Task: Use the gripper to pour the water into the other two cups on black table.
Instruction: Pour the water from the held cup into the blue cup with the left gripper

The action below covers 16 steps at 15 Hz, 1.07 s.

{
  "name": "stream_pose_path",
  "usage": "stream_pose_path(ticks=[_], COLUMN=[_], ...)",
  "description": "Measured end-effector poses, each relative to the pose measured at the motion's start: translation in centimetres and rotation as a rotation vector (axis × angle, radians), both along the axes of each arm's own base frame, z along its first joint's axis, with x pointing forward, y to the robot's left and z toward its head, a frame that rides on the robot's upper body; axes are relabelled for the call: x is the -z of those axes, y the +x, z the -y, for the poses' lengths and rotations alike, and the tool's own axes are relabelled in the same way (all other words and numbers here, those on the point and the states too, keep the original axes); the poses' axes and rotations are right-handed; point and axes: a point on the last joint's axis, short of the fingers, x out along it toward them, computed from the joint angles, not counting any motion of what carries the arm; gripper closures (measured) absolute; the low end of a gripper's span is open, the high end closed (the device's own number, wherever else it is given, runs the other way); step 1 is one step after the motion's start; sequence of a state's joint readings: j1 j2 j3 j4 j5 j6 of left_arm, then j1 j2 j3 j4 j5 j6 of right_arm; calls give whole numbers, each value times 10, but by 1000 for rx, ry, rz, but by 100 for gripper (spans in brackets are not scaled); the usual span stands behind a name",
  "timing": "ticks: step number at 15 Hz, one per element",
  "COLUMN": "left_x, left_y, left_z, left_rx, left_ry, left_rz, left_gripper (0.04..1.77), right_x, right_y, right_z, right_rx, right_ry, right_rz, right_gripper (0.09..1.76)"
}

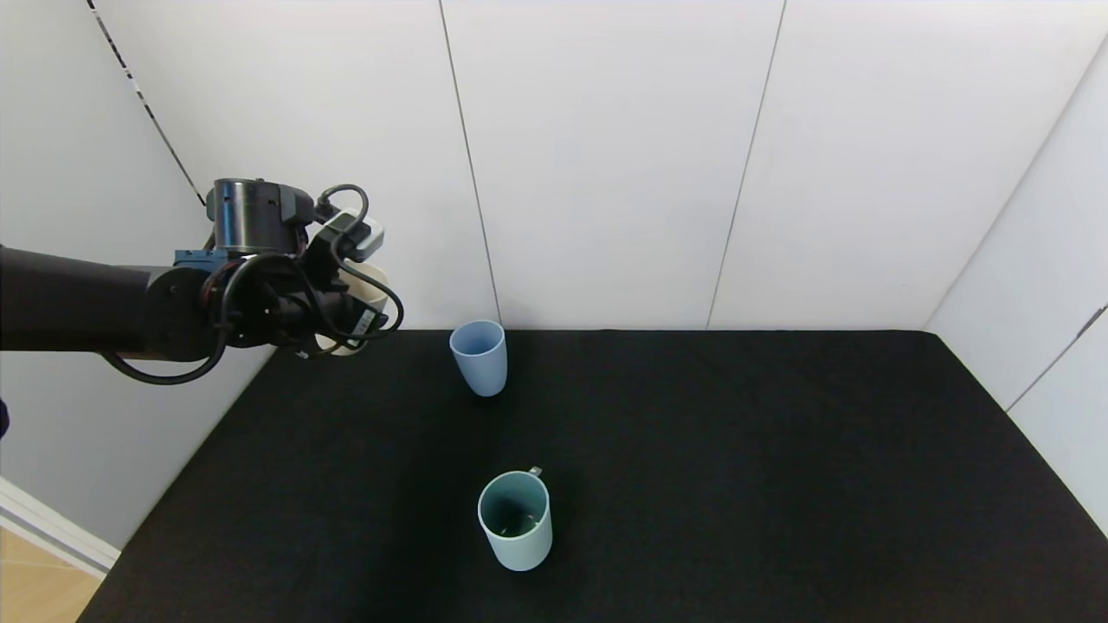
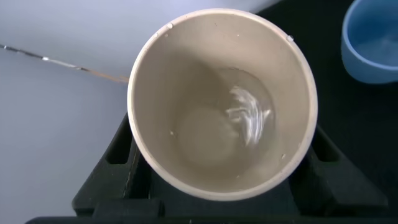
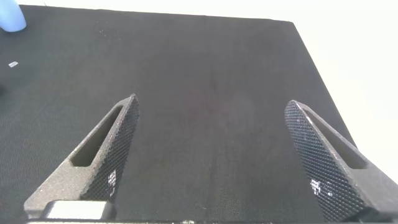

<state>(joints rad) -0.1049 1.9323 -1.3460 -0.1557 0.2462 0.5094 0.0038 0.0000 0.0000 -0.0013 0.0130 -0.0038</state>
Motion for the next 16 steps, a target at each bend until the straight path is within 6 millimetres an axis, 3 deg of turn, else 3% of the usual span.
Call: stream_pose_path(ticks=[16], left_x=[27], left_y=[26], left_z=[50], left_rx=[146], left_ry=[222], left_rz=[-67], left_gripper=[59], right_x=[0], right_y=[0], right_z=[0], right_rx=[0], right_ry=[0], right_rz=[0], right_gripper=[14])
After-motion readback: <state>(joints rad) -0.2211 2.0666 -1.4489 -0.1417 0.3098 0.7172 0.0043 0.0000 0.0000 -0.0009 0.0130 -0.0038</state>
